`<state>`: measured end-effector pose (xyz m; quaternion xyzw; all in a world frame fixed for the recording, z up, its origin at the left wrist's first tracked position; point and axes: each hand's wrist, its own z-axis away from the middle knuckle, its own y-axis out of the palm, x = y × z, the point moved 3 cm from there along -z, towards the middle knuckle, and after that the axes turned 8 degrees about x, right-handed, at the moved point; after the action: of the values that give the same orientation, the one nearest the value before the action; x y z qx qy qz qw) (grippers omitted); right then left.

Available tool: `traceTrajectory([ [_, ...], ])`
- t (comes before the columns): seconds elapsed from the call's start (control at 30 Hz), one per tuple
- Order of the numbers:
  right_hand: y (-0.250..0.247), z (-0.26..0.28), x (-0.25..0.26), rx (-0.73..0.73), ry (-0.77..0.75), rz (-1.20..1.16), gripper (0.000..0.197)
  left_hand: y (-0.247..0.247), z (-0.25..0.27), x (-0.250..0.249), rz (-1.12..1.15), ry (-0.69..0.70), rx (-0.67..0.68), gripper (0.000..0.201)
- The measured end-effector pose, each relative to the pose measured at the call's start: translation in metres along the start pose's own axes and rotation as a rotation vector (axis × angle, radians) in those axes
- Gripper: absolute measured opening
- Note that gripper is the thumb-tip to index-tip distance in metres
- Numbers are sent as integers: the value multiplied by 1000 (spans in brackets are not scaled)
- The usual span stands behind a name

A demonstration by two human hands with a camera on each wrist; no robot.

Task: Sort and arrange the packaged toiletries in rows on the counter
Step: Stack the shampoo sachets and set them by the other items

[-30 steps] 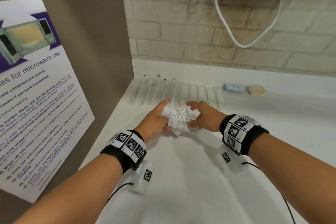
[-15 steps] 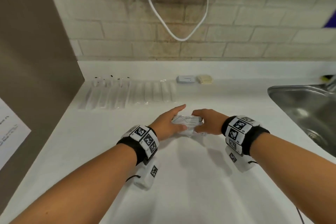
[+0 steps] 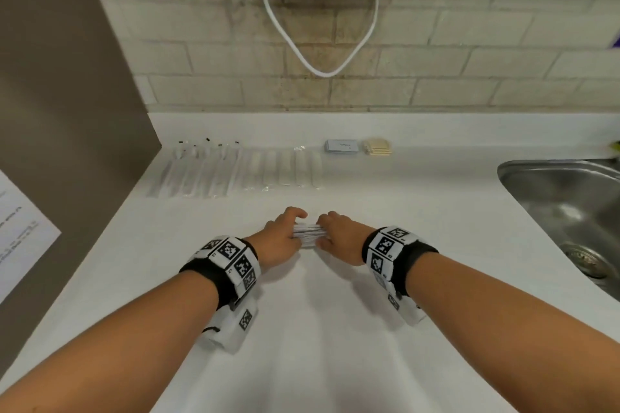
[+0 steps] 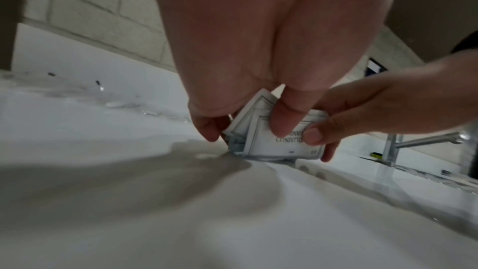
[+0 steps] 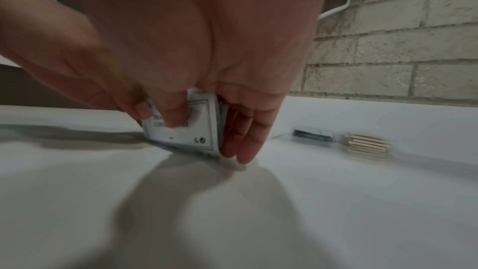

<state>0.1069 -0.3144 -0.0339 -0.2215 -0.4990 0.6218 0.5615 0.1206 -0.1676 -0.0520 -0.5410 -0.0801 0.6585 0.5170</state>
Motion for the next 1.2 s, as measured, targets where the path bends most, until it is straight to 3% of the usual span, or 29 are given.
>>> traceTrajectory([
  [0.17,0,-10,-6,-20,-21,-81,33,-6,-6,3,63,-41,-34,28],
  [0.33,-1,-26,-6,-58,22,-138,37,-13,-16,3,262,27,-174,33],
  [0.43,-1,-34,-6,-92,51,-255,38,-8,-19,1,291,37,-168,38],
  [0.57,2,-38,-7,-122,74,-399,36,-3,-21,1,255,54,-133,42],
  [0.8,7,-35,-9,-122,21,-360,35,-1,-18,6,85,94,-93,42],
  [1.2,-9,-29,-17,-84,31,-379,45,-14,-14,15,45,76,-145,36],
])
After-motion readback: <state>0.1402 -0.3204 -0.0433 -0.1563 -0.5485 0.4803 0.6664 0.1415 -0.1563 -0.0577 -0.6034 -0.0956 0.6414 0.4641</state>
